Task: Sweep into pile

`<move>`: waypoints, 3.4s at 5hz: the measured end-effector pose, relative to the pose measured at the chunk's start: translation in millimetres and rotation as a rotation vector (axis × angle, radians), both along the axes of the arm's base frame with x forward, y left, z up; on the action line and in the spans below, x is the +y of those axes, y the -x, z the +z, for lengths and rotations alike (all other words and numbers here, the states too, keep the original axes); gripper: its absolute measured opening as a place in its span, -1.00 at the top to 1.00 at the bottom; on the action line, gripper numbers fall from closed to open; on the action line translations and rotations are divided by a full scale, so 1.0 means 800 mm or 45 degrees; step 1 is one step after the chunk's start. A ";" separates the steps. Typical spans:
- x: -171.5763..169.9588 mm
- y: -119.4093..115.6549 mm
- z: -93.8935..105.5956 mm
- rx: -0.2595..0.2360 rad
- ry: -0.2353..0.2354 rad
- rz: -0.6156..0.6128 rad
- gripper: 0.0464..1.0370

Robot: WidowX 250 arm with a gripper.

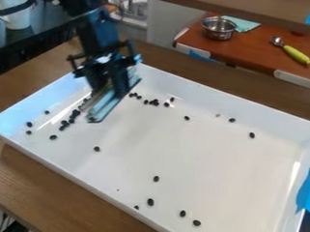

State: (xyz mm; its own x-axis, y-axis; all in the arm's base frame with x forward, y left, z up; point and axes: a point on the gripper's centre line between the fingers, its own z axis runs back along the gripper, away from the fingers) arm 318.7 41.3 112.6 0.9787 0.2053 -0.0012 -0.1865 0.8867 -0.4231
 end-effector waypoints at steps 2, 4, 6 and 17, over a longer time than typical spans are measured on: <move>-0.124 0.022 -0.022 -0.059 0.000 -0.047 0.33; -0.210 0.039 -0.029 -0.005 -0.032 -0.086 0.33; -0.232 0.040 -0.044 -0.059 -0.080 -0.136 0.33; -0.052 0.084 -0.069 0.038 -0.278 -0.282 0.33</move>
State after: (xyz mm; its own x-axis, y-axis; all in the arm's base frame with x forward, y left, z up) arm 251.7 -0.4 57.5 0.9999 -0.0143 -0.0097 0.0118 0.9765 -0.2152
